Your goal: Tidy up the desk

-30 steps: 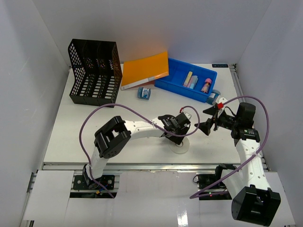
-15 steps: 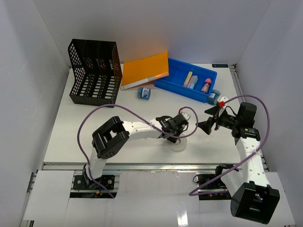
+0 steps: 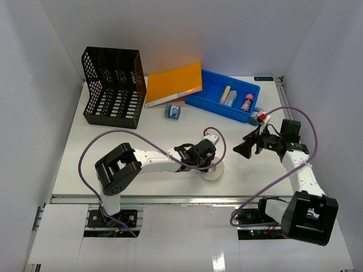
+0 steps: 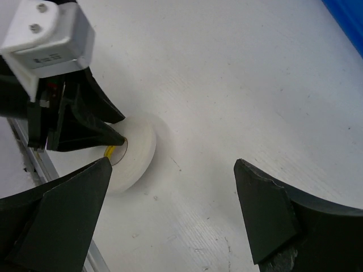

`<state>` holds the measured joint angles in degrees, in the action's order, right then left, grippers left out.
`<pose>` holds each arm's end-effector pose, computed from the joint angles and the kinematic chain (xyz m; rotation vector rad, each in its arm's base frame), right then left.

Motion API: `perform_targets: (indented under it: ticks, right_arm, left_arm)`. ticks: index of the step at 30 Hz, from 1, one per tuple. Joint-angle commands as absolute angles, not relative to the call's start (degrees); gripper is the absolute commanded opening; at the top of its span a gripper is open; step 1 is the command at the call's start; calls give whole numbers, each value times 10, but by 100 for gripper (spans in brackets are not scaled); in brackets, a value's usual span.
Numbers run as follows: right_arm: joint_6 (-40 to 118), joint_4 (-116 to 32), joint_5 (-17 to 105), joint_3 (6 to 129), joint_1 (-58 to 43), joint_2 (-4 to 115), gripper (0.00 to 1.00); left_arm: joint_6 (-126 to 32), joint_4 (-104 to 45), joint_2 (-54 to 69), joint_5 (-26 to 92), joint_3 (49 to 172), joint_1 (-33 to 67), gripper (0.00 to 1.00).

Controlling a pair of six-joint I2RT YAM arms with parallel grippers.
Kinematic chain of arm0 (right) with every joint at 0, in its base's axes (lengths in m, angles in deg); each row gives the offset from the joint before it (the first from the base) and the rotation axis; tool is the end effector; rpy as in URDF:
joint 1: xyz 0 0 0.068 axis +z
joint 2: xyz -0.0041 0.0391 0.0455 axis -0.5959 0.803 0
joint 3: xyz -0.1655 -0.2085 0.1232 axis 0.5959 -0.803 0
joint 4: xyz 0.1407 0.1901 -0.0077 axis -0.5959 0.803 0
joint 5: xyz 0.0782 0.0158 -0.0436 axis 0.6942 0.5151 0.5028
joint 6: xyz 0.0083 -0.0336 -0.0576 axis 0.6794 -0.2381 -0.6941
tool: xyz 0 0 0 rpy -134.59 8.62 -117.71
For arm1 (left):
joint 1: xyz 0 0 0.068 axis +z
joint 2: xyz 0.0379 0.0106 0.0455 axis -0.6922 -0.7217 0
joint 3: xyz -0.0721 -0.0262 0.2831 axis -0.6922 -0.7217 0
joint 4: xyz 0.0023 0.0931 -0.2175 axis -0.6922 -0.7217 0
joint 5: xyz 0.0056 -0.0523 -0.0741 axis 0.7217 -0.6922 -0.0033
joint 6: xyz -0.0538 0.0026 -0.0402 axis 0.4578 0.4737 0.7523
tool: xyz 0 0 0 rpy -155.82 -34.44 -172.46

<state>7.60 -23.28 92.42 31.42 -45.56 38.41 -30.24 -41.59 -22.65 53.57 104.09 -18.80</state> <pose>0.1987 0.0135 0.2629 -0.7240 1.9191 0.7657 0.1869 -0.3358 0.1961 0.6300 2.3926 -0.4500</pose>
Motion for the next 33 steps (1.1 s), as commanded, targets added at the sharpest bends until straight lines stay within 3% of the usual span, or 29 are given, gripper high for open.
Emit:
perform_targets:
  ticks: [1,6,15,28,31,33]
  right_arm:
    - [228,-257,846,362,-429,431,95]
    - [306,-229,770,408,-374,498,95]
    - [335,-228,798,414,-345,550,73]
    - [352,-262,891,387,-339,554,26]
    - [352,-266,910,389,-339,554,20]
    - [349,-268,920,389,-340,551,17]
  left_arm:
    - [-276,-342,-186,541,1045,-182,28]
    - [-275,-319,-186,547,1055,-176,28]
    - [-286,-317,-190,551,1077,-158,28]
    - [-290,-303,-201,536,1101,-137,29]
    - [-282,-293,-199,521,1099,-131,37]
    - [-276,-280,-193,501,1089,-126,52]
